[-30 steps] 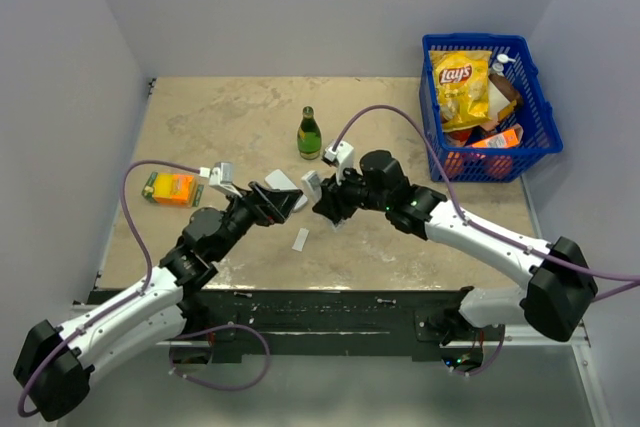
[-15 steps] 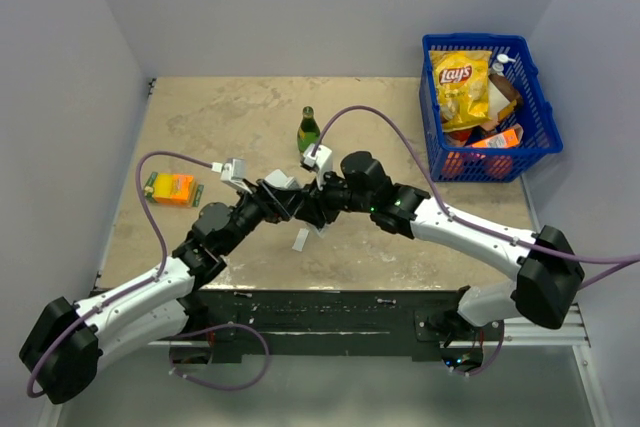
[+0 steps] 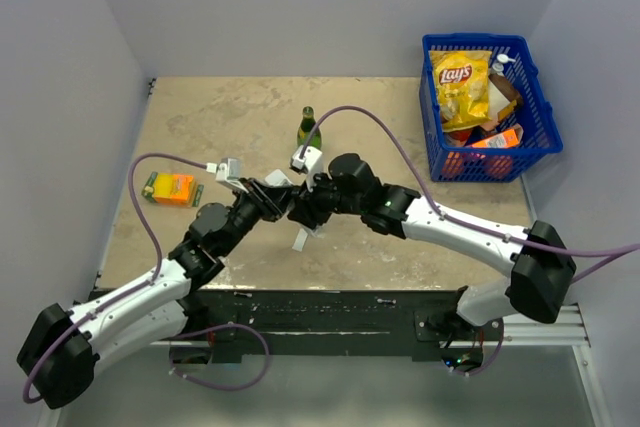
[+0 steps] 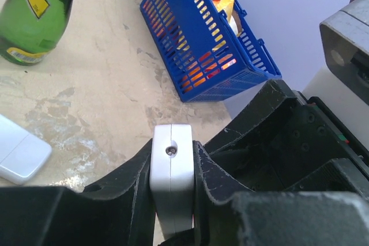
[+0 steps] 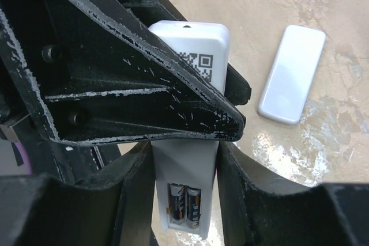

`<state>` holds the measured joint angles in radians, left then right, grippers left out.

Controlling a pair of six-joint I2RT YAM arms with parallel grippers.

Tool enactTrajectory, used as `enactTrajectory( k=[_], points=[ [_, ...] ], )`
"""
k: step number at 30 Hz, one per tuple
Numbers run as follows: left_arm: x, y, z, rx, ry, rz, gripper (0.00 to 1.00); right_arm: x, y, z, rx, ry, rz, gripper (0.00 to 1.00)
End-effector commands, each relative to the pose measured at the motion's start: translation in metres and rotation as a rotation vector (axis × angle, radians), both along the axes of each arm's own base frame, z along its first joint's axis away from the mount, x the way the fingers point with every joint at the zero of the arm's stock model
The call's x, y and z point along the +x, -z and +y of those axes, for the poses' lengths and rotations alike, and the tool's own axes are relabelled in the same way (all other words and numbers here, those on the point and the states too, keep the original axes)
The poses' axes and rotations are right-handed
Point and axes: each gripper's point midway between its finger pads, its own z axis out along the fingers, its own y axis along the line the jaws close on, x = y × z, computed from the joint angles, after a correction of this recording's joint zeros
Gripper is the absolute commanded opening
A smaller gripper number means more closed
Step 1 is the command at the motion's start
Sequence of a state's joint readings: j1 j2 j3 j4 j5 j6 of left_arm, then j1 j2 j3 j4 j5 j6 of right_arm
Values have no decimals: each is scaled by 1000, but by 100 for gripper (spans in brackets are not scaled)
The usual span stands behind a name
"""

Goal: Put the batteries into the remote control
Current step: Adjust the remote control, then adjust the battery cover at the center of the board.

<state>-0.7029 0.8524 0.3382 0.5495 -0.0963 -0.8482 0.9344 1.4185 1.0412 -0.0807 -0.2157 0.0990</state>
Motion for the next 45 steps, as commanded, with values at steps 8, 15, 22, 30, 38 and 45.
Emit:
enactTrajectory(
  k=[8,15,22,30,38,45],
  points=[
    [24,-35,106,333,-499,-7,0,20,-14,-14,18,283,128,73],
    [7,-67,139,441,-576,29,0,23,40,-20,-124,388,236,75],
    [-21,-115,182,463,-667,-100,0,19,91,-11,-324,467,200,87],
    [-33,-95,204,460,-735,-135,0,16,121,4,-449,488,160,94],
    [-25,-82,191,514,-680,-115,0,19,148,-3,-543,541,139,94],
    [-19,-79,191,522,-670,-114,0,16,159,-14,-594,540,134,94]
  ],
)
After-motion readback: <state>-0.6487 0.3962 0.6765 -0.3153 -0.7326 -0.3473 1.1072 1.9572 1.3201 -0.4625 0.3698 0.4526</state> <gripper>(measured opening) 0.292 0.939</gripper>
